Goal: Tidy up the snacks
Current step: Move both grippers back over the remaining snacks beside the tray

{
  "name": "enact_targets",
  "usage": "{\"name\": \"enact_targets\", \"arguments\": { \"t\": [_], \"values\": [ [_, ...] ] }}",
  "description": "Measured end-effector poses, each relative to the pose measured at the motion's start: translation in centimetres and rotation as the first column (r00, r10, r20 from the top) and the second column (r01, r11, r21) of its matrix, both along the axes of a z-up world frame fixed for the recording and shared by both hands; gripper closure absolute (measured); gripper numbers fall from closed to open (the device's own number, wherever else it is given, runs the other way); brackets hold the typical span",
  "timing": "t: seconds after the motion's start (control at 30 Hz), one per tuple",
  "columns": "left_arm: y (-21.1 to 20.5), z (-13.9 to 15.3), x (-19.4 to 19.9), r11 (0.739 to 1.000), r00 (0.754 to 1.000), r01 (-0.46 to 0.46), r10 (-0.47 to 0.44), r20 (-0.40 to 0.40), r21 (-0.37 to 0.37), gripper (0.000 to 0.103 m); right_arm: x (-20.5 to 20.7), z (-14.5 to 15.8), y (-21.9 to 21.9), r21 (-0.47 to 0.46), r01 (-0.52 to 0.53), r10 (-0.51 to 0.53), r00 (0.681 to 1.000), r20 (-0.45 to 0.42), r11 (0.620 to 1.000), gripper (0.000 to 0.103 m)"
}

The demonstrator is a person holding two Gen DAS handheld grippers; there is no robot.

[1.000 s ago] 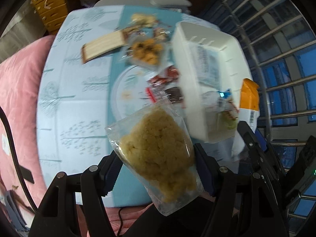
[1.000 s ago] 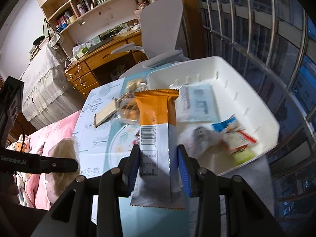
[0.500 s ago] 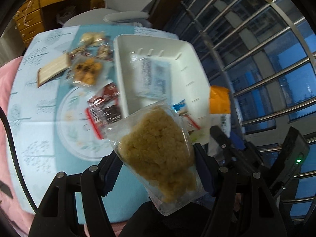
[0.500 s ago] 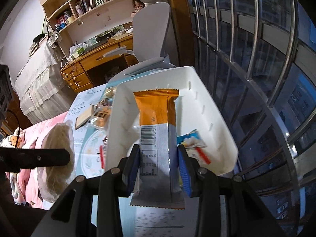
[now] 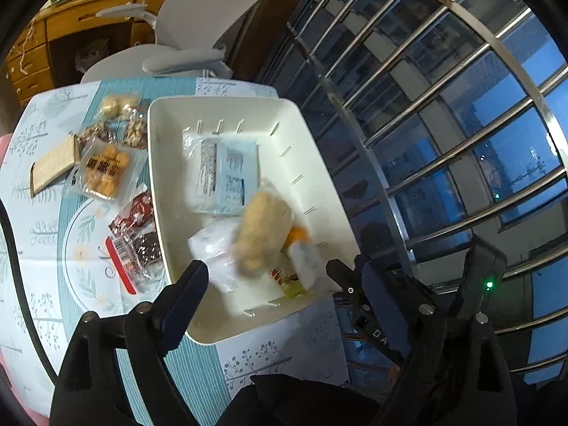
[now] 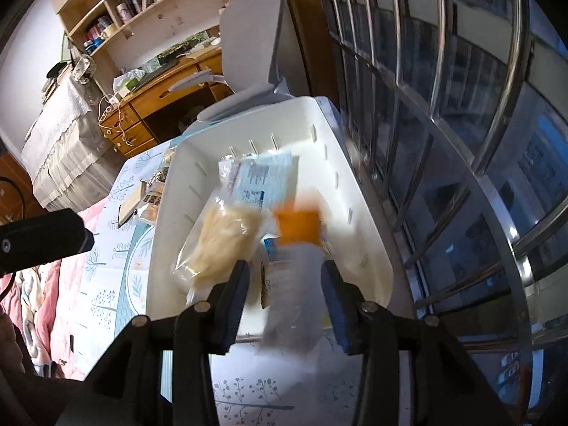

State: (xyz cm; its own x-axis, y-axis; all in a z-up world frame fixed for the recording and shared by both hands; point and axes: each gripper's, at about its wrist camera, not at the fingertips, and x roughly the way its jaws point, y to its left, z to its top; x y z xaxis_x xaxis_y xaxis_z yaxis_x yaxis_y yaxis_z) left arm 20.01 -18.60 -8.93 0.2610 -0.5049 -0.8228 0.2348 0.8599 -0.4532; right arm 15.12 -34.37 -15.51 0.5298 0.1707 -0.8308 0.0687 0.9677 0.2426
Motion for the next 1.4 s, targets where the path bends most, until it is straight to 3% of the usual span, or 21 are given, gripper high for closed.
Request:
{"name": "enact_targets", "arguments": {
  "t": [0.4, 0.8, 1.17, 1.4],
  "values": [
    [3.2, -1.8, -0.4, 0.998, 0.995, -0.059, 0.059, -0.075, 0.007, 0.015, -0.4, -2.1, 0.3, 0.094, 0.044, -0.033, 0.994, -0.107, 0.995, 0.041],
    [10.5, -2.5, -2.5, 0.993, 0.99, -0.107, 0.112, -0.091, 0.058, 0.016, -1.9, -1.0, 4.3, 0.123, 0.089, -0.075, 0.991, -0.114, 0.988, 0.04],
    [20.8, -1.8, -2.0, 0.992, 0.994, -0.081, 0.087, -0.069, 0.092, 0.017, -3.8, 0.3, 10.4, 0.15, 0.239, -0.222, 0.967, -0.124, 0.959, 0.04],
    [26.2, -1.9, -0.5, 0.994, 0.997, -0.029, 0.036, -0.062, 0.109, 0.017, -4.8, 0.1, 14.8, 0.165, 0.375, -0.354, 0.924, -0.143, 0.912, 0.04]
  ]
}}
